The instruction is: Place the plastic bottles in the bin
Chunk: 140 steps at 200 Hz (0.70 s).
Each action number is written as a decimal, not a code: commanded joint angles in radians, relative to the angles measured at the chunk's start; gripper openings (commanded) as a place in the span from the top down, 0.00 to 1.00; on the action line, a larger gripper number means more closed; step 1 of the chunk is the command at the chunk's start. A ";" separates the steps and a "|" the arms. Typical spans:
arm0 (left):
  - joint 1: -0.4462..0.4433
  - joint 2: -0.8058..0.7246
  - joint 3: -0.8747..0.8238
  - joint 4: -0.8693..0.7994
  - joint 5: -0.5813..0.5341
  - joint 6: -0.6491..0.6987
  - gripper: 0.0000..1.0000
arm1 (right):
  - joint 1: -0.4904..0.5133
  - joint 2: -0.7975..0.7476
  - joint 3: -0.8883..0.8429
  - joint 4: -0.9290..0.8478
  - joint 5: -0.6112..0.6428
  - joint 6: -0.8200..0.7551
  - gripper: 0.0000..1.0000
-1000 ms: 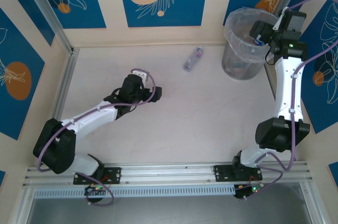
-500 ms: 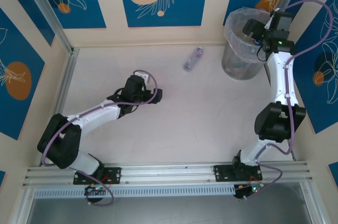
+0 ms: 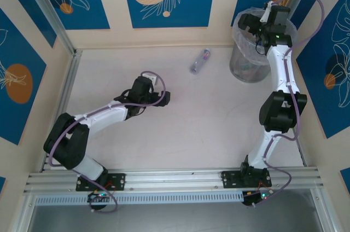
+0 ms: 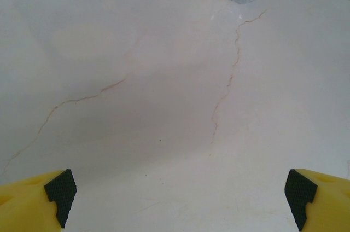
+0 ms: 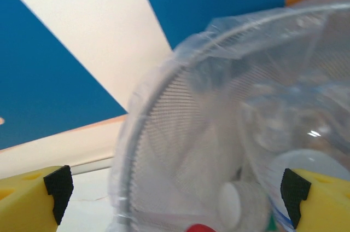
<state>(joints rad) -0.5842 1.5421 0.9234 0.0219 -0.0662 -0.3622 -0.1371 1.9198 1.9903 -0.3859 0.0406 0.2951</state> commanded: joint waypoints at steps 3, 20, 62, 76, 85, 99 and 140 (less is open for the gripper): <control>0.010 0.008 0.024 0.012 0.032 -0.016 0.01 | 0.005 -0.050 0.012 0.001 -0.078 -0.036 0.00; 0.010 0.008 0.028 0.012 0.039 -0.014 0.01 | 0.025 -0.111 -0.042 0.019 -0.125 -0.055 0.00; 0.010 0.054 0.089 -0.008 0.087 -0.006 0.01 | 0.114 -0.292 -0.196 0.036 -0.155 -0.023 0.00; 0.010 0.061 0.096 0.007 0.074 -0.026 0.01 | 0.157 -0.323 -0.253 0.041 -0.164 -0.006 0.01; 0.010 0.066 0.108 0.009 0.070 -0.036 0.01 | 0.190 -0.330 -0.287 0.047 -0.131 0.015 0.01; 0.009 0.069 0.118 0.013 0.066 -0.052 0.01 | 0.241 -0.327 -0.339 0.070 -0.062 0.055 0.00; 0.011 0.021 0.075 0.026 -0.027 -0.090 0.01 | 0.338 -0.239 -0.400 0.133 0.103 0.153 0.01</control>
<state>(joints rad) -0.5835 1.6043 1.0088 0.0227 -0.0284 -0.4149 0.1707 1.6123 1.6146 -0.2832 0.0132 0.3653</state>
